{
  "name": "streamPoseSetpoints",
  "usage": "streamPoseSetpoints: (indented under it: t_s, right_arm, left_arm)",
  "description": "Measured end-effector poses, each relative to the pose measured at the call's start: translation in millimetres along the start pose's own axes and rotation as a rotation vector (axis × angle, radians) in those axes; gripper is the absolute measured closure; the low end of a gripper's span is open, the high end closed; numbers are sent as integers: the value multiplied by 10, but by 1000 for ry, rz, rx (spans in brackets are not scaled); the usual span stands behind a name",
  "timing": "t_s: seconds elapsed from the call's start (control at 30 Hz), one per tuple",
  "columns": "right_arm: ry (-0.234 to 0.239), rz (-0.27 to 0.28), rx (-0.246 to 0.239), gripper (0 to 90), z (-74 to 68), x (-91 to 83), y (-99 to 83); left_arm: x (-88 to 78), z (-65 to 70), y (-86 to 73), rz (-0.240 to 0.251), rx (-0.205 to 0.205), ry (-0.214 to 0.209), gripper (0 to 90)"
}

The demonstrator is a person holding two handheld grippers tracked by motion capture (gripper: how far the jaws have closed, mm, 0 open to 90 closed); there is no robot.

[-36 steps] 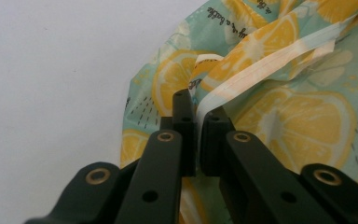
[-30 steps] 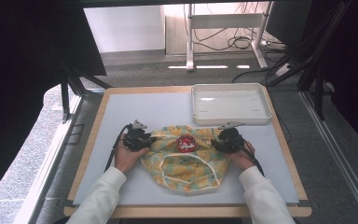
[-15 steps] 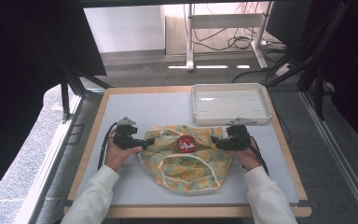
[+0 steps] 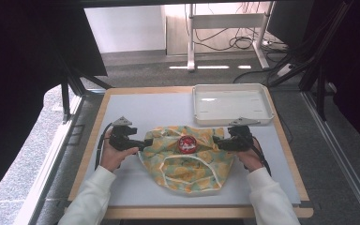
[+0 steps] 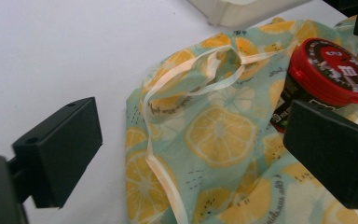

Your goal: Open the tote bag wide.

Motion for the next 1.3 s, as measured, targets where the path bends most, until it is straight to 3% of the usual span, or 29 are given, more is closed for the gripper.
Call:
streamPoseSetpoints:
  t_s: [0.27, 0.5, 0.77, 0.83, 1.03, 1.3]
  right_arm:
    - [-9, 27, -7, 329, -50, -182, 10]
    - [27, 58, -13, 484, -122, -353, 31]
    - [85, 37, -61, 735, -227, -357, 45]
    - [96, 27, -74, 775, -251, -345, 46]
    - [114, 9, -88, 883, -301, -304, 57]
    - [125, -18, -114, 891, -362, -245, 56]
  left_arm:
    - [-13, 177, 45, -30, 48, -9, 245]
    - [-58, 270, 81, -4, 69, -26, 386]
    - [-91, 273, 88, 9, 72, -43, 767]
    - [-93, 274, 87, 11, 74, -49, 819]
    - [-55, 301, 92, -4, 76, -81, 873]
    - [55, 398, 113, -41, 100, -122, 900]
Point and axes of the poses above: each handheld gripper's, and its own axes: x roughly forward along the jaws, y roughly out of its top, z roughly to its right, the point moved 1 cm from there along x, roughly forward along the jaws, and after that the axes turned 7 degrees about -z, right-handed, at the moved point
